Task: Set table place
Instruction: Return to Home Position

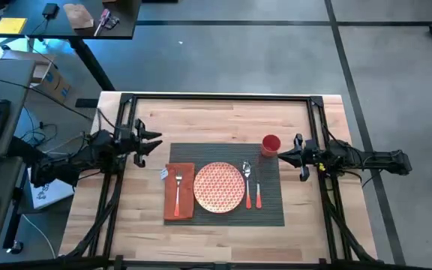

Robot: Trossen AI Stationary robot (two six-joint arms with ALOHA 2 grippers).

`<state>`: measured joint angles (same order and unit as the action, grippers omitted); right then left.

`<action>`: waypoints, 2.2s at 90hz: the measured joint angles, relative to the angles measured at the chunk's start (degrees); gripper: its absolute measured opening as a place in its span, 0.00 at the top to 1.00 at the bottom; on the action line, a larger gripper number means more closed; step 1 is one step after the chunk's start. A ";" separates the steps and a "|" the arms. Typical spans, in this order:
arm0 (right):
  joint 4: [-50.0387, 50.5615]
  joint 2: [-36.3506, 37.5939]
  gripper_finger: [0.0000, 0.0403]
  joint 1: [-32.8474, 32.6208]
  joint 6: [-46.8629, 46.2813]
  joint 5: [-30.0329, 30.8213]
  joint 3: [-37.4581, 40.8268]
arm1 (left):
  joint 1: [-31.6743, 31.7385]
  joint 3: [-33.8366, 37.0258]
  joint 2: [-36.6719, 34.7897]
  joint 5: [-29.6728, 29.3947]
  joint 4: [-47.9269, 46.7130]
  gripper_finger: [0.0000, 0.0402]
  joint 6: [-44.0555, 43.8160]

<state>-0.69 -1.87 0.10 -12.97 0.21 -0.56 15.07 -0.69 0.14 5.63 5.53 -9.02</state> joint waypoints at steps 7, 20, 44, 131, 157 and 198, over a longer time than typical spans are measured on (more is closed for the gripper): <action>0.02 0.00 1.00 0.00 0.00 -0.01 0.00 | -1.00 0.02 0.09 0.58 -4.37 0.71 -2.65; 0.02 -0.02 1.00 0.00 0.00 -0.17 -0.02 | -2.71 -0.08 0.02 -2.18 -4.90 0.71 -0.35; 0.04 0.00 1.00 0.00 0.00 -0.20 -0.02 | -4.19 -0.07 0.02 -5.79 -5.49 0.71 6.33; 0.06 0.00 1.00 0.00 0.00 -0.22 -0.02 | -7.67 -0.04 0.11 -5.93 -5.34 0.71 10.74; 0.06 0.00 1.00 0.00 0.00 -0.22 -0.02 | -7.67 -0.04 0.12 -5.90 -5.34 0.71 10.74; 0.06 0.00 1.00 0.00 0.00 -0.22 -0.02 | -7.67 -0.04 0.11 -5.88 -5.34 0.71 10.74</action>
<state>-0.63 -1.87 0.10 -12.97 -0.01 -0.58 7.40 -0.73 0.25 -0.25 0.19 1.72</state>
